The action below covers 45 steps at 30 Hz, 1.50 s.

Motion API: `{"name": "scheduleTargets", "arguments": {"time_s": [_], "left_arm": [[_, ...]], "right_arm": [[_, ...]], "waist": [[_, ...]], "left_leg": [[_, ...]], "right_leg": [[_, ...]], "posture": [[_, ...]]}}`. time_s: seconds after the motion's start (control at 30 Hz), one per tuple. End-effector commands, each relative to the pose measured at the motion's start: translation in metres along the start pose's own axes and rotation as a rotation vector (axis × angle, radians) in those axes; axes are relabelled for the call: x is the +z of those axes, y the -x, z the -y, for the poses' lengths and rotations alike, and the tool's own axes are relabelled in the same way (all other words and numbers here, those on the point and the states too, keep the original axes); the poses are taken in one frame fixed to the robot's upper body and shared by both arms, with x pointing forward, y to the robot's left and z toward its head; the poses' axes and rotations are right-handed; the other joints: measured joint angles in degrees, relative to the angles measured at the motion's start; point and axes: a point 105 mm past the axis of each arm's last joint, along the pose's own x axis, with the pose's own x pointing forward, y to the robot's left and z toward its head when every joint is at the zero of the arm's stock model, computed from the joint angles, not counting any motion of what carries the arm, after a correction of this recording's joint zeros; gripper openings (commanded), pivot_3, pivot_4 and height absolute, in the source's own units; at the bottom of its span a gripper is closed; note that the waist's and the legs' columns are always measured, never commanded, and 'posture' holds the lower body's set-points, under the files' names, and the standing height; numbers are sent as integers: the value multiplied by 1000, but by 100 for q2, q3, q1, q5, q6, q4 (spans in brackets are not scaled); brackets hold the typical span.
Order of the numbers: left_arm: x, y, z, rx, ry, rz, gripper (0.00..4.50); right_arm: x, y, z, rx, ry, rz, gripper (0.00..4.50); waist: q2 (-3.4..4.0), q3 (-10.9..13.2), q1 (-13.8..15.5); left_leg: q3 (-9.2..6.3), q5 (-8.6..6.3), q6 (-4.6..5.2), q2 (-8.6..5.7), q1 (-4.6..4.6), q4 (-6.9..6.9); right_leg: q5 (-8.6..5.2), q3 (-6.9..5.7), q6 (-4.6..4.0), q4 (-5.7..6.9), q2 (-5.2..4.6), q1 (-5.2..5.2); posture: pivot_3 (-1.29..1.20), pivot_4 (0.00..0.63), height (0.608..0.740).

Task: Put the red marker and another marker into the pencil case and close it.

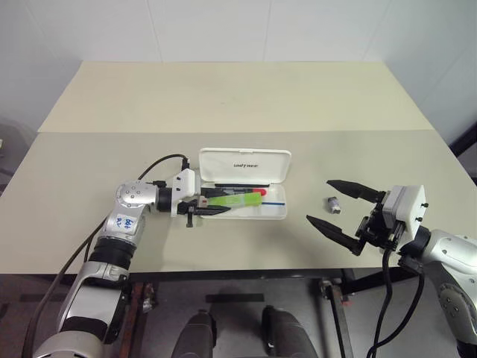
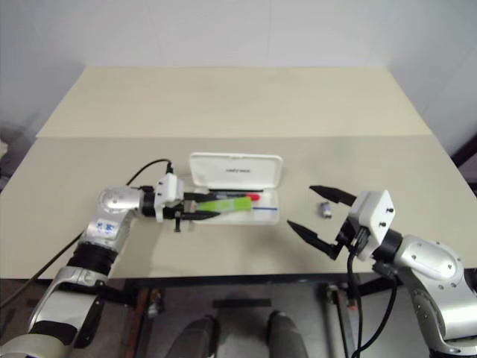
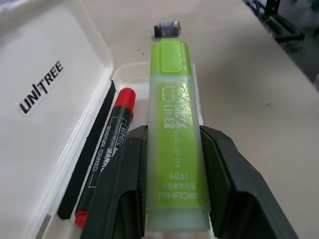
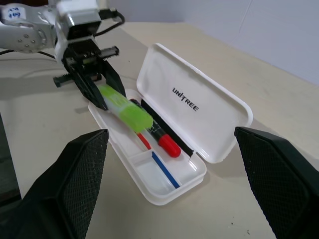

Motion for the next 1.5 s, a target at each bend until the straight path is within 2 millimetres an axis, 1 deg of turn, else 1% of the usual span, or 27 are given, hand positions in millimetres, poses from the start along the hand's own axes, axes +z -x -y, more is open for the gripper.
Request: {"name": "scheduleTargets", "arguments": {"time_s": [0.03, 0.13, 0.43, 0.77, 0.83, 1.1, 1.2, 1.27, 1.5], "left_arm": [[6, 0, -4, -22, -39, 9, 1093], [4, 0, -1, -57, -40, -2, 1093], [-8, 1, -5, -34, -28, -59, 1093], [-9, -1, -8, -16, -23, -64, 1093], [-10, -1, -8, -13, -17, -67, 1838], [-5, -3, -11, 9, -15, -31, 4478], [-4, -4, -8, 3, -17, -17, 4478], [-3, -4, -5, -6, -24, -1, 4478], [9, -1, 4, -33, -47, 81, 4478]], "right_arm": [[10, -1, -2, -11, 29, 37, 4272], [10, -1, -3, -11, 28, 37, 4272], [11, -3, -3, -16, 27, 44, 4272], [11, -6, -4, -13, 22, 52, 4272], [11, -6, -4, -13, 21, 52, 4272], [9, -9, -5, -15, 11, 52, 4272], [5, -10, -6, -29, -5, 44, 4272], [-1, -9, -2, -79, -41, 27, 4272], [-39, -4, 11, -315, -132, -104, 4272]], "waist": [[0, 0, -14], [0, 0, -12], [0, 0, -12], [0, 0, -9], [0, 0, -10], [0, 0, -10], [0, 0, -11], [0, 0, -11], [0, 0, -15]], "left_leg": [[0, 0, 0, 0, 0, 0], [1, 0, 0, 1, 0, 1], [0, 0, 0, 0, 1, 5], [0, 2, 1, 0, 4, 13], [0, 3, 1, 0, 5, 13], [0, 2, 1, 0, 3, 8], [0, 2, 1, 0, 3, 9], [0, 2, 1, -1, 4, 9], [0, 2, 1, 0, 3, 7]], "right_leg": [[0, 0, 0, 0, 1, -1], [0, 0, 1, 4, 1, -1], [1, 0, 2, 8, 1, 0], [2, 0, 3, 22, 1, 1], [2, 1, 3, 23, 1, 1], [1, 1, 3, 22, 1, -1], [1, 1, 3, 22, 1, -1], [1, 1, 3, 23, 1, -1], [0, 2, 0, 23, 0, -3]], "posture": [[0, 150, 740], [0, 150, 740], [0, 150, 740], [0, 150, 740], [0, 150, 740], [0, 150, 740], [0, 150, 740], [0, 150, 740], [0, 150, 740]]}}
